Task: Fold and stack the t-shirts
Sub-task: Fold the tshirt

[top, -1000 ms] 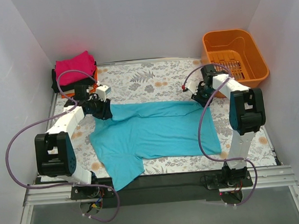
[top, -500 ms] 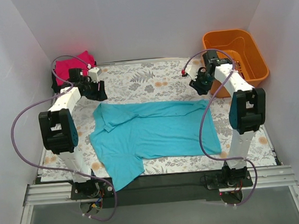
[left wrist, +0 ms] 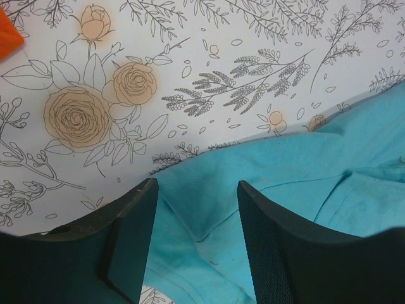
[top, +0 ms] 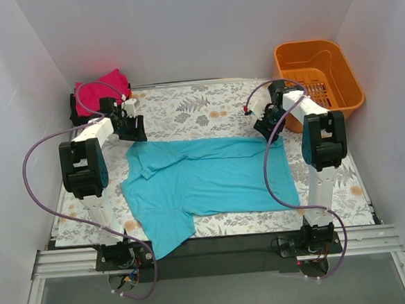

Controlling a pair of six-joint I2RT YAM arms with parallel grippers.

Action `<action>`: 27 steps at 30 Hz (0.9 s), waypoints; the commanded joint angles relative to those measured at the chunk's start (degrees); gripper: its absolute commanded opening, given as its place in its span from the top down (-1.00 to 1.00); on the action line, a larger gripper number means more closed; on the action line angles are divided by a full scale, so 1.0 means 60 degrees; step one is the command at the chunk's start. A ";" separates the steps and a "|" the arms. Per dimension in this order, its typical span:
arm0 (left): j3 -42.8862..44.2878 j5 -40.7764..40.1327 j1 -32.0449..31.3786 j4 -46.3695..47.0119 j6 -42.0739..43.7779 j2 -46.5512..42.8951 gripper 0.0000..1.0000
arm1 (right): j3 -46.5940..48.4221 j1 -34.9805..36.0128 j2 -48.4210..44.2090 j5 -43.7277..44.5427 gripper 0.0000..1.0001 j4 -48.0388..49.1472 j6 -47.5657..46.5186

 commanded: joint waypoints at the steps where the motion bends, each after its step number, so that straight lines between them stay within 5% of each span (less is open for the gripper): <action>1: 0.0067 -0.0038 -0.0039 0.0207 -0.0059 -0.0417 0.00 | 0.0299 0.0020 -0.0219 -0.0069 0.01 -0.0233 0.0057; 9: 0.0067 -0.0068 -0.0025 0.0207 0.0000 -0.0417 0.02 | -0.0008 0.0020 -0.0996 -0.0041 0.39 -0.0292 -0.0192; 14: 0.0008 -0.0053 -0.0039 0.0207 0.0000 -0.0446 0.02 | 0.0065 0.0005 -0.1084 0.0105 0.42 -0.0453 -0.0294; 18: 0.0052 -0.0082 -0.0025 0.0221 0.0015 -0.0388 0.03 | 0.0065 -0.0024 -0.1040 0.0208 0.87 -0.0541 -0.0426; 21: 0.0081 -0.0097 -0.0025 0.0221 0.0014 -0.0329 0.03 | -0.0008 -0.0054 -0.1055 0.0179 0.97 -0.0673 -0.0485; 23: 0.0082 -0.0068 -0.0025 0.0207 0.0014 -0.0329 0.03 | -0.0009 -0.0039 -0.1026 0.0208 0.78 -0.0673 -0.0456; 24: 0.0096 -0.0082 -0.0025 0.0221 0.0029 -0.0329 0.03 | 0.0050 -0.0054 -0.1011 0.0223 0.25 -0.0658 -0.0441; 27: 0.0111 -0.0097 -0.0025 0.0192 0.0029 -0.0344 0.03 | 0.0240 -0.0068 -0.0777 0.0267 -0.01 -0.0673 -0.0310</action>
